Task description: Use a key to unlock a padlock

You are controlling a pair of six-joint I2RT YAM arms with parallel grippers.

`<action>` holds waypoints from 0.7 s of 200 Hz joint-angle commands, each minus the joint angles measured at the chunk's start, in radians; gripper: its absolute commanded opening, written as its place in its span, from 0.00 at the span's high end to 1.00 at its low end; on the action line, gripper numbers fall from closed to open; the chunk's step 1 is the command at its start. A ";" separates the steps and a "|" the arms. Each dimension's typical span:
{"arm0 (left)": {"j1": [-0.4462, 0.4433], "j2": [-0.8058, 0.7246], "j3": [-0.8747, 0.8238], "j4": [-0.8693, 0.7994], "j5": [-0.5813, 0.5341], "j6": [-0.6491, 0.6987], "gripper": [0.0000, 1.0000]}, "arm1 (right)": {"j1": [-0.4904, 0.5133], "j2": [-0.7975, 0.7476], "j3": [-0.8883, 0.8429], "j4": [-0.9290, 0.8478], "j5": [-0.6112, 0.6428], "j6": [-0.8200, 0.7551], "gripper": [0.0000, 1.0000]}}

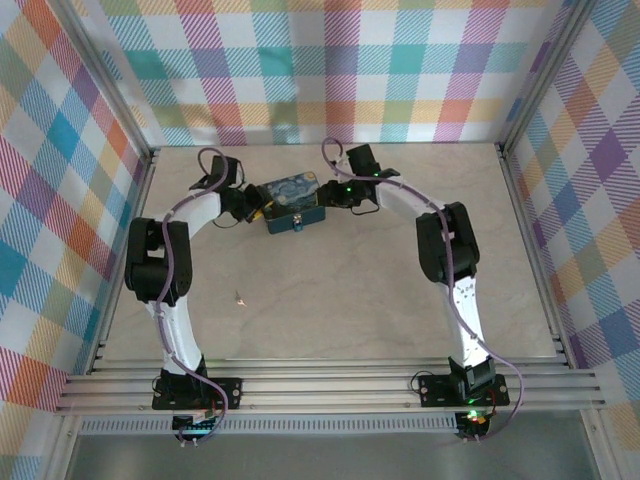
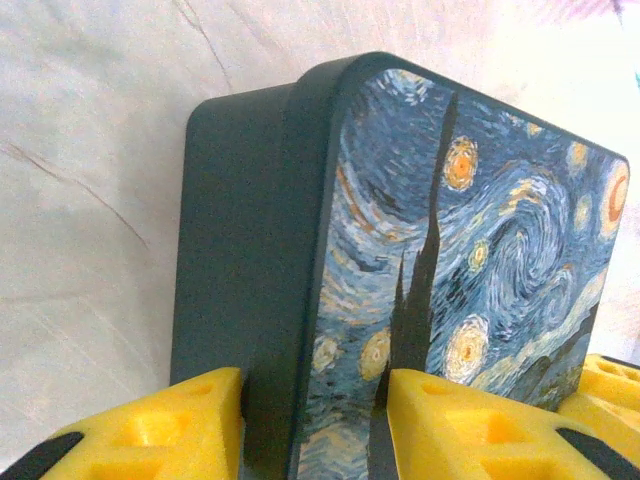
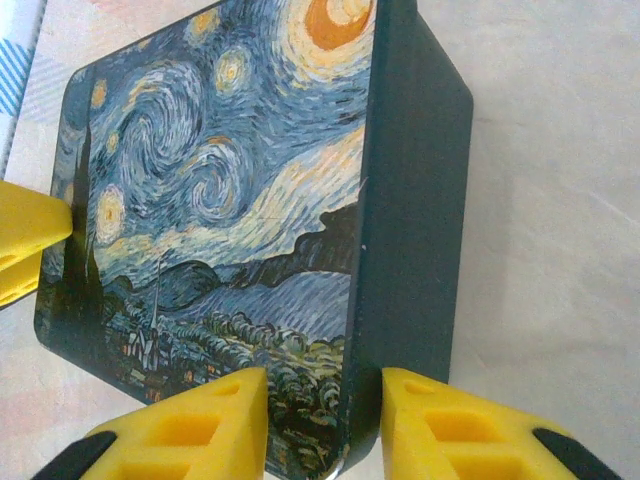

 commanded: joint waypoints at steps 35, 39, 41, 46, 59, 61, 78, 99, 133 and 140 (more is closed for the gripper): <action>-0.173 0.087 0.148 -0.137 0.024 -0.022 0.59 | -0.024 -0.187 -0.214 0.100 -0.057 0.003 0.67; -0.182 0.090 0.162 -0.147 0.023 -0.021 0.59 | -0.028 -0.197 -0.229 0.099 -0.054 0.001 0.67; -0.187 0.093 0.169 -0.151 0.021 -0.022 0.59 | -0.031 -0.202 -0.236 0.100 -0.054 0.002 0.67; -0.200 0.099 0.186 -0.162 0.017 -0.022 0.59 | -0.037 -0.217 -0.254 0.098 -0.048 0.000 0.67; -0.229 0.118 0.231 -0.186 0.007 -0.019 0.59 | -0.054 -0.254 -0.296 0.089 -0.035 -0.006 0.67; -0.234 0.122 0.239 -0.190 0.007 -0.018 0.59 | -0.058 -0.260 -0.302 0.088 -0.033 -0.007 0.67; -0.265 0.155 0.297 -0.216 0.003 -0.018 0.59 | -0.085 -0.309 -0.351 0.066 -0.024 -0.019 0.67; -0.299 0.193 0.360 -0.252 -0.015 -0.019 0.59 | -0.109 -0.371 -0.422 0.057 -0.016 -0.017 0.67; -0.343 0.219 0.414 -0.284 -0.050 -0.019 0.58 | -0.118 -0.460 -0.522 0.046 0.005 -0.002 0.66; -0.349 0.220 0.417 -0.289 -0.057 -0.018 0.57 | -0.118 -0.472 -0.536 0.043 0.004 0.002 0.65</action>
